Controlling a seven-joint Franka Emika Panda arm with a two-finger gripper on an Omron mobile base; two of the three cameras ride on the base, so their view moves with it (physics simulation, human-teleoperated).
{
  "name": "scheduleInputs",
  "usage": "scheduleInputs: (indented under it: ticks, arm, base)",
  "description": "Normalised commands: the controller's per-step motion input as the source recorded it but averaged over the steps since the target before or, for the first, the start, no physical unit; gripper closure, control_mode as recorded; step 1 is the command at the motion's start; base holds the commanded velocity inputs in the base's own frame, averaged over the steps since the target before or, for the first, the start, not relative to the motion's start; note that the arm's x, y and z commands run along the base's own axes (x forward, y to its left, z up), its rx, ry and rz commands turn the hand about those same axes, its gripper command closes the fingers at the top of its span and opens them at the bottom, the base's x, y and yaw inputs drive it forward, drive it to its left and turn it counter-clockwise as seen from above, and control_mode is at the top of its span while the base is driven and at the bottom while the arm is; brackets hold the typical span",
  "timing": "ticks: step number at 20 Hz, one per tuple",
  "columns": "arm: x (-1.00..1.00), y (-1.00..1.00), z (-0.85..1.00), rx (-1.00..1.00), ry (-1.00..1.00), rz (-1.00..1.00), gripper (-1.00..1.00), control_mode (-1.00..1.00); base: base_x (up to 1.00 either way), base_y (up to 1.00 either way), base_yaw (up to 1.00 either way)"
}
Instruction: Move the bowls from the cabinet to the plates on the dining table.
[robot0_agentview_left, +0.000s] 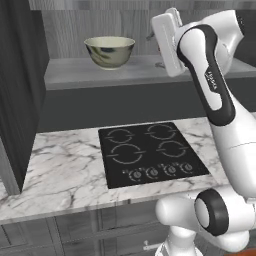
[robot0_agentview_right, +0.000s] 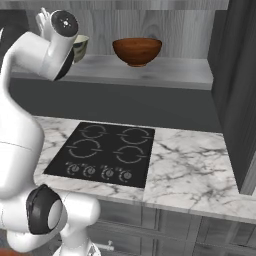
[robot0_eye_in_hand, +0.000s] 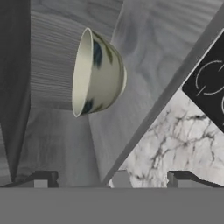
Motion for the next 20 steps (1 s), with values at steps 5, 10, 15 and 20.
scheduleInputs:
  ticks: [5,10,15,20]
  arm:
    - [0.31,-0.01,0.00,-0.06,0.00,0.00,-1.00,-1.00]
    - [0.32,-0.03,0.00,-0.01,0.01,0.00,-1.00,-1.00]
    - [0.34,-0.01,-0.04,0.00,-0.02,0.00,-1.00,-1.00]
    - [0.33,0.00,-0.09,-0.01,-0.07,0.00,-1.00,-1.00]
  base:
    - [0.00,0.00,0.00]
    - [0.00,0.00,0.00]
    - [0.00,0.00,0.00]
    - [0.00,0.00,0.00]
